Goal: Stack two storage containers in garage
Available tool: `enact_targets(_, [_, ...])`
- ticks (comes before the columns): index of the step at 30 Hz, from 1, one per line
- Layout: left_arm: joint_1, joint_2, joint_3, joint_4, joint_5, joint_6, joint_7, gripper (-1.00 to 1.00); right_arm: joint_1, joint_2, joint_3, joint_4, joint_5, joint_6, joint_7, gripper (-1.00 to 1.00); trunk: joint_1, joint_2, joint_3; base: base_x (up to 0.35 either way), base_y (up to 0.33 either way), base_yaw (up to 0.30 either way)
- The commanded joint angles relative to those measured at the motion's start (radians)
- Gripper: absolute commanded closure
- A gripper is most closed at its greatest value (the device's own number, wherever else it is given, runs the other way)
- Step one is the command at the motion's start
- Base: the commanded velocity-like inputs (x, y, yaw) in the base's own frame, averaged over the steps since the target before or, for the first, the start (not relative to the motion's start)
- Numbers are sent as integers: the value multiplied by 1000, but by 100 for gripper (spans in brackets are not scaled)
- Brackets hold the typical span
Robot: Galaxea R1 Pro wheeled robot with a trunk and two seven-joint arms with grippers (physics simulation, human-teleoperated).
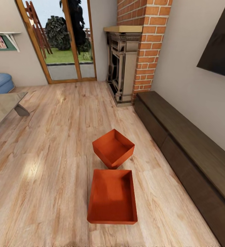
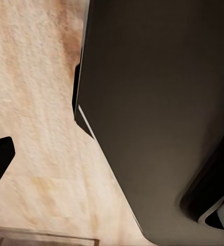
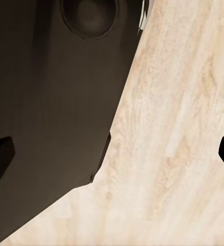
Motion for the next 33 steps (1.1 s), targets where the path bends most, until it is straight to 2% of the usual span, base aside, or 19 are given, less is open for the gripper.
enact_targets(1, [0, 0, 0, -2, 7, 6, 1, -100, -1, 0, 8, 3, -8, -6, 0, -100, 0, 0, -2, 0, 0, 0])
enact_targets(33, [0, 0, -1, -2, 7, 6, 1, -100, -1, 0, 7, 3, -11, -13, -2, -100, 0, 0, -54, 0, 0, 0])
